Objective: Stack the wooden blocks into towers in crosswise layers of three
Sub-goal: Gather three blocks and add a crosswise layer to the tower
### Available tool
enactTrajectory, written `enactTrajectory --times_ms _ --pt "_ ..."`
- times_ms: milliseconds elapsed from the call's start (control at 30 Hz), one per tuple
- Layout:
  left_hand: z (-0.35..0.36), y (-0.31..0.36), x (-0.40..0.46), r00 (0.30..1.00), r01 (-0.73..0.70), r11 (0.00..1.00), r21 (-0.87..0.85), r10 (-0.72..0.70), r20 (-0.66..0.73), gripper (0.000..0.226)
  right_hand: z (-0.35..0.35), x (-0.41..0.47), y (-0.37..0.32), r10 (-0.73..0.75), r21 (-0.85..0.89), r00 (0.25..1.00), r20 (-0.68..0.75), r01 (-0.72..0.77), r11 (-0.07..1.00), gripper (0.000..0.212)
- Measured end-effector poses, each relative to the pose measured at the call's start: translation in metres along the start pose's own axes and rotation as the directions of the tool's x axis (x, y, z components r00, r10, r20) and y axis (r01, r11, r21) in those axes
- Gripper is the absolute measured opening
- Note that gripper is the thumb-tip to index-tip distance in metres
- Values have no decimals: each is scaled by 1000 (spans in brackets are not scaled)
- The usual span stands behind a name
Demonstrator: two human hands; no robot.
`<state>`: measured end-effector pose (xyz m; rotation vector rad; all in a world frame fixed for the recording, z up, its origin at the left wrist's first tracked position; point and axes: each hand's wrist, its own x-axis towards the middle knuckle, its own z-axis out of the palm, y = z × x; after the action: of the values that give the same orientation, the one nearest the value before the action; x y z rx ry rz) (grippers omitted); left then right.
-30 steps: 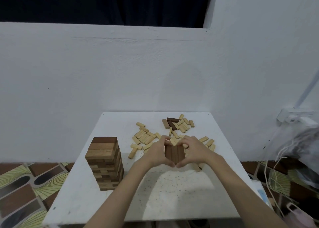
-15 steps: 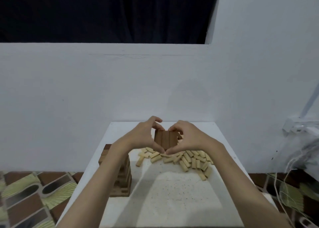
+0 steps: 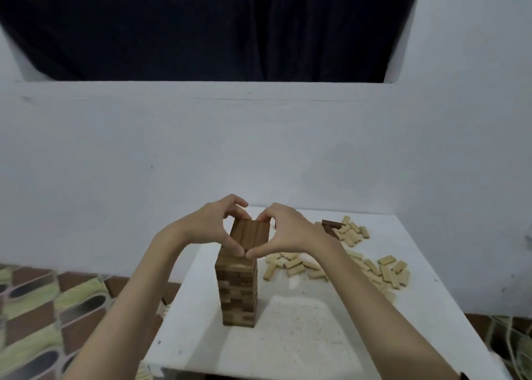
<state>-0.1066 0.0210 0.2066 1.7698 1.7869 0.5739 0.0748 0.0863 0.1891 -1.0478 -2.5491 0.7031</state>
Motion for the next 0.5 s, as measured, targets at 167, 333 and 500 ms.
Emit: enactTrajectory --times_ms 167,333,500 --pt "0 -21 -6 999 30 1000 1 -30 12 82 20 8 -10 24 -52 999 31 -22 998 71" --pt "4 -35 -5 999 37 999 -17 -37 24 82 31 11 -11 34 -69 998 47 -31 997 72" --pt "8 -43 0 999 23 1000 -21 -23 36 82 35 10 -10 35 -68 998 45 -32 997 71"
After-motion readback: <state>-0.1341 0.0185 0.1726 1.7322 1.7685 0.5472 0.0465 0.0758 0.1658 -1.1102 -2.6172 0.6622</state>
